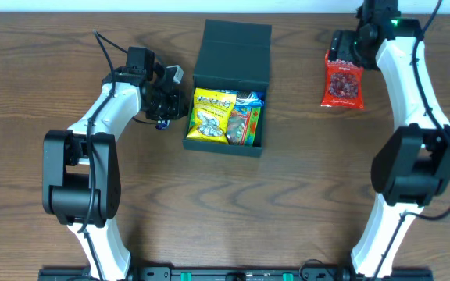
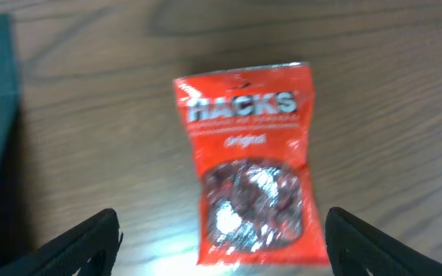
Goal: Pack container
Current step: 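Reach right gripper to the red Hacks bag and grasp it, then carry the red Hacks bag into the box and release it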
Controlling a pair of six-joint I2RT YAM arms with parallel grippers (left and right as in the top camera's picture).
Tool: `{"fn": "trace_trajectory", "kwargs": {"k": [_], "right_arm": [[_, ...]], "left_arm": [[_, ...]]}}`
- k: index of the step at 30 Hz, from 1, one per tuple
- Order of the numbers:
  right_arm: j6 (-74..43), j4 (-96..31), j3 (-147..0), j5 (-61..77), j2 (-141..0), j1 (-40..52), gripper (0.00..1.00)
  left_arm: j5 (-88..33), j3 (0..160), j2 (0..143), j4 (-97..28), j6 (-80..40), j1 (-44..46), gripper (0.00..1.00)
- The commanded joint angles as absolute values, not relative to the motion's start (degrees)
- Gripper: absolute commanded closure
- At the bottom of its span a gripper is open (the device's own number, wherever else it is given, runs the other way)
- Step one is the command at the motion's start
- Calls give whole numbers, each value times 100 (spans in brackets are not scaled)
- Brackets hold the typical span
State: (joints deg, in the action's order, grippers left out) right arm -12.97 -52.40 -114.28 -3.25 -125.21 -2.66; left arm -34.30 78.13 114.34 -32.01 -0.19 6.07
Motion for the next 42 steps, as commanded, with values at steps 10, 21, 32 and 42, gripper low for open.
{"fn": "trace_trajectory", "kwargs": {"k": [10,21,32,42], "right_arm": [[-1192,-4707,-11458,-121,-13771,-397,29],[-1197,-5052,-11463,-102,-13981,-395,99],[-1219,-5675,-11476,25,-12886,-148,99],[-2084,-6215,-11476,598,-11616,956,99]], "left_arm": [[-3562,7762,11292,-3269,-45,639,94],[-3564,7762,11292,-3385,-54,639,94],[-3562,7762,11292,-3376,-307,642,94],[-3557,7762,11292,-3140,-305,639,94]]}}
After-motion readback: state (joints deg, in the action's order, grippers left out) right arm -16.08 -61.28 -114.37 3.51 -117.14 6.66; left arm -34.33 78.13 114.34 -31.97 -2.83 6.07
